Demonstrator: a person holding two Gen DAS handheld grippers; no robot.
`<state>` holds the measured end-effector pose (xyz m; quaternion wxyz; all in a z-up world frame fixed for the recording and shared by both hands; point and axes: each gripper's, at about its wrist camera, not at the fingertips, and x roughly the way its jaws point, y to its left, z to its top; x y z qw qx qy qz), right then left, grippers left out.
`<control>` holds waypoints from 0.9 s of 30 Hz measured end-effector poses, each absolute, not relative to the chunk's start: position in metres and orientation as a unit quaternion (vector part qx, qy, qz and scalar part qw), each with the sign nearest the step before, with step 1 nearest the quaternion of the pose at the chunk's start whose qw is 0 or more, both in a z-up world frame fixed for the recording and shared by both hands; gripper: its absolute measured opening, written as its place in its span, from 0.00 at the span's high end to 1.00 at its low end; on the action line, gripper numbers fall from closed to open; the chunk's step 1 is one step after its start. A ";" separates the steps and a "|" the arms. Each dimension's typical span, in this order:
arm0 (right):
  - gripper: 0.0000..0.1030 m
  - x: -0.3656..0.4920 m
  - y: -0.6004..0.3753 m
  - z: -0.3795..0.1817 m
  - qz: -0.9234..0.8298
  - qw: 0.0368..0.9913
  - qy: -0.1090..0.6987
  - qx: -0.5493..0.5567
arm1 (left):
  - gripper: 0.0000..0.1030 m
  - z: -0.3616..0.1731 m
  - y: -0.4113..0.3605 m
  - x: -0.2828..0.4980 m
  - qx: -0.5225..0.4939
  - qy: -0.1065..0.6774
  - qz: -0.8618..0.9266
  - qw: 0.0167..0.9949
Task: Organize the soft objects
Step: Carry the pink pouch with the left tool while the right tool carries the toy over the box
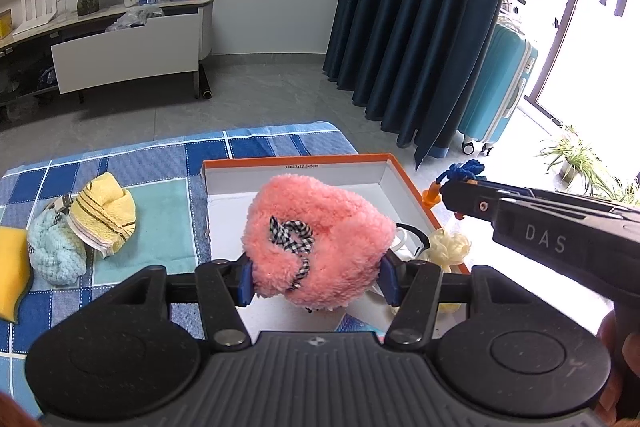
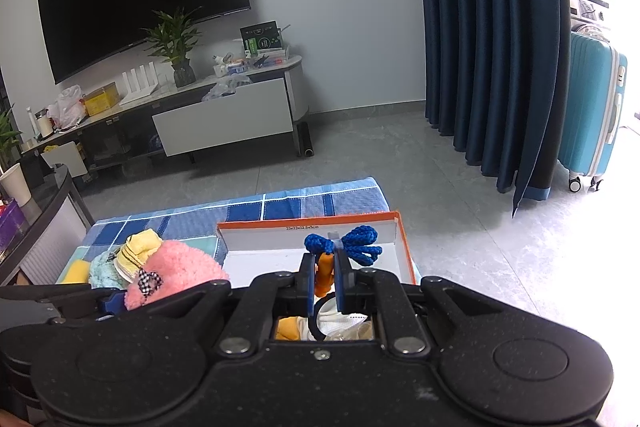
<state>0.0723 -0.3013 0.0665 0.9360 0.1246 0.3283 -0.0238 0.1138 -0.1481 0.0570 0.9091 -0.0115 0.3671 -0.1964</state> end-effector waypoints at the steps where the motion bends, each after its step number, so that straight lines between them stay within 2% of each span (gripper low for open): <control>1: 0.88 0.073 -0.301 0.066 -0.023 0.936 0.329 0.124 | 0.44 0.057 -0.149 0.115 -0.012 0.367 -0.196 0.909; 27: 0.88 0.111 -0.306 0.050 -0.022 0.931 0.346 0.115 | 0.44 0.049 -0.146 0.150 -0.019 0.383 -0.188 0.904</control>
